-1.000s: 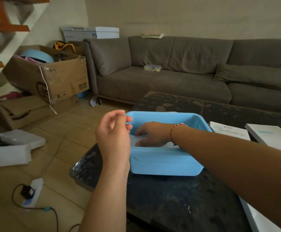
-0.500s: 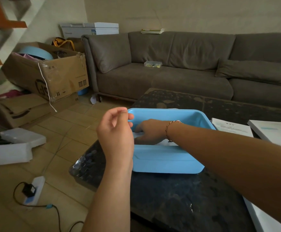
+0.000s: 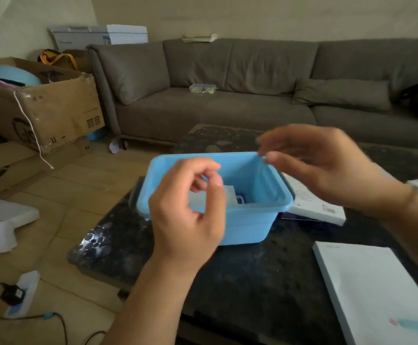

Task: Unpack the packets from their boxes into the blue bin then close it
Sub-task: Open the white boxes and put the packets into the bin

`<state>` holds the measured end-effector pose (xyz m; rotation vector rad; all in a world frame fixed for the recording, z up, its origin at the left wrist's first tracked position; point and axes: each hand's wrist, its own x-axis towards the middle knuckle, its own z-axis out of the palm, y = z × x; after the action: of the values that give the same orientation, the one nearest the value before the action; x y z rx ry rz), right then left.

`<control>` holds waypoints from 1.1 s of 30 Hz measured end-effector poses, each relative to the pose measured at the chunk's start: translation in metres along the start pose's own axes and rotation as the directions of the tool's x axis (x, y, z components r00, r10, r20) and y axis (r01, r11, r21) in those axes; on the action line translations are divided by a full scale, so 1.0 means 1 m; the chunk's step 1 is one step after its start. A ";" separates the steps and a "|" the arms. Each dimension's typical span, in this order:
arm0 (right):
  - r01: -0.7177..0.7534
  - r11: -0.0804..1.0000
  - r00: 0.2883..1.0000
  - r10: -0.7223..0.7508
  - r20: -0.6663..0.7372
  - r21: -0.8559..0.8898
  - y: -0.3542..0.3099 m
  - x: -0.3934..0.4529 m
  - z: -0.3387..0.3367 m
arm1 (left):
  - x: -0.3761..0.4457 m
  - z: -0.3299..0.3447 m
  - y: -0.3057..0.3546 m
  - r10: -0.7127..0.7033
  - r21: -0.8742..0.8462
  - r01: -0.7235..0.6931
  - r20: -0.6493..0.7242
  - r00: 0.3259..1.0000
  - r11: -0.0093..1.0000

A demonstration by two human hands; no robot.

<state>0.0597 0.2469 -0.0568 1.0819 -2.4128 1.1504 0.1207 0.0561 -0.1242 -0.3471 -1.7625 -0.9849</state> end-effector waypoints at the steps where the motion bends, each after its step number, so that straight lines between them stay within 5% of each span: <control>1: -0.031 0.999 0.997 0.029 -0.077 -0.016 0.006 -0.035 -0.020 | -0.008 0.004 0.012 0.099 -0.053 -0.091 0.171 0.980 0.994; 2: -0.076 0.994 0.988 0.065 -0.143 -0.074 0.016 -0.072 -0.037 | -0.017 0.009 0.023 0.185 -0.116 -0.153 0.365 0.912 0.981; 4: -0.219 0.940 0.966 0.171 -0.194 -0.263 0.033 -0.146 -0.063 | -0.036 0.022 0.044 0.250 -0.167 -0.190 0.752 0.610 0.967; 5: -0.272 0.894 0.961 0.234 -0.146 -0.357 0.040 -0.177 -0.073 | -0.045 0.029 0.051 0.230 -0.148 -0.216 0.875 0.426 0.965; 7: -0.242 0.793 0.933 0.349 0.091 -0.559 0.054 -0.227 -0.086 | -0.064 0.044 0.059 0.203 -0.151 -0.270 0.963 0.175 0.951; 9: -0.088 0.700 0.756 0.510 0.410 -0.709 0.063 -0.253 -0.087 | -0.083 0.057 0.061 0.240 -0.204 -0.323 0.968 0.073 0.924; 11: -0.116 0.717 0.661 0.572 0.485 -0.688 0.063 -0.268 -0.086 | -0.101 0.070 0.060 0.301 -0.244 -0.460 0.952 0.053 0.854; 15: -0.009 0.719 0.843 0.380 0.382 -0.695 0.079 -0.288 -0.081 | -0.116 0.084 0.058 0.394 -0.293 -0.471 0.910 0.131 0.832; 19: -0.005 0.870 0.986 0.088 0.145 -0.494 0.084 -0.295 -0.083 | -0.110 0.083 0.058 0.418 -0.336 -0.268 0.833 0.362 0.903; 23: -0.219 0.975 0.938 0.202 -0.283 -0.031 0.045 -0.251 -0.094 | -0.082 0.073 0.080 0.222 -0.389 0.093 0.687 0.692 0.916; 26: -0.125 0.974 0.877 0.197 -0.437 0.188 0.031 -0.213 -0.084 | -0.068 0.076 0.086 0.092 -0.352 0.111 0.511 0.855 0.929; 30: -0.090 0.981 0.888 0.157 -0.432 0.170 0.029 -0.192 -0.071 | -0.059 0.081 0.079 0.037 -0.281 0.080 0.388 0.921 0.957; 33: -0.012 0.970 0.914 0.109 -0.391 0.243 0.029 -0.187 -0.070 | -0.053 0.084 0.072 0.135 -0.308 -0.014 0.374 0.917 0.951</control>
<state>0.1621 0.4079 -0.1225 0.7385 -2.0378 1.5414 0.1348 0.1760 -0.1488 -0.8518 -1.9350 -1.1908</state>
